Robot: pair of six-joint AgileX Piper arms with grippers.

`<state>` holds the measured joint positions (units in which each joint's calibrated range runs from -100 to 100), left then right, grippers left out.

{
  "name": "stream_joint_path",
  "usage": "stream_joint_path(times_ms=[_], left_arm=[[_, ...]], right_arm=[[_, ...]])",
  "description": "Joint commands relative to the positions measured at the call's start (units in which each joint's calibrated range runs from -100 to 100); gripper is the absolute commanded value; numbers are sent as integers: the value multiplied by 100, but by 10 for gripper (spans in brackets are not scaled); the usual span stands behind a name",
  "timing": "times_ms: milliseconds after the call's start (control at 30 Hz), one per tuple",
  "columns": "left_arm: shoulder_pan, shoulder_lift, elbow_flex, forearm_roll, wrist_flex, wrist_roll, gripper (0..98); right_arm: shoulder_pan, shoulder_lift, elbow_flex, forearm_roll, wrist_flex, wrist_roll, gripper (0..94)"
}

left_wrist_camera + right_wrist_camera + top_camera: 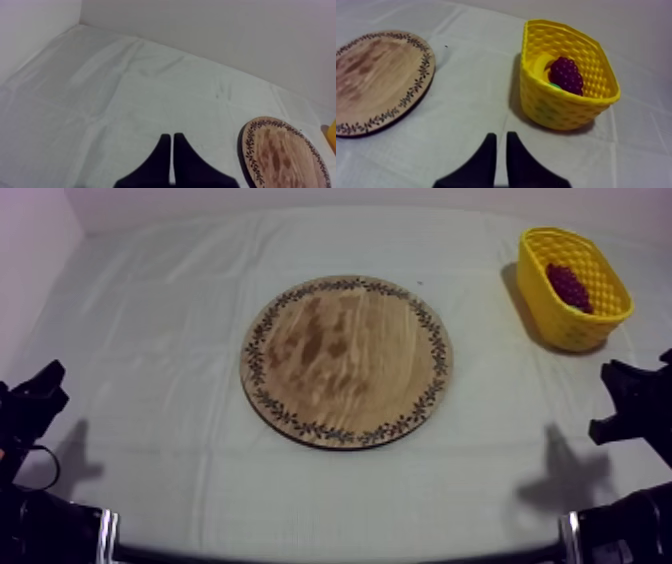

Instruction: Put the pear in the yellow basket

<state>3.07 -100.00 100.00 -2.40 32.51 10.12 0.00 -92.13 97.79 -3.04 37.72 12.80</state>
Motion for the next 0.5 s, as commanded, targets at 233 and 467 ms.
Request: stream_joint_path(times_ms=[233,467], left_arm=[[1,0,0,-2,-1,1,1],[1,0,0,-2,-1,1,1]], right_arm=[[-81,-346,147,103,-55,-347,31],[-147,-354,174,155,-92,-206,13]])
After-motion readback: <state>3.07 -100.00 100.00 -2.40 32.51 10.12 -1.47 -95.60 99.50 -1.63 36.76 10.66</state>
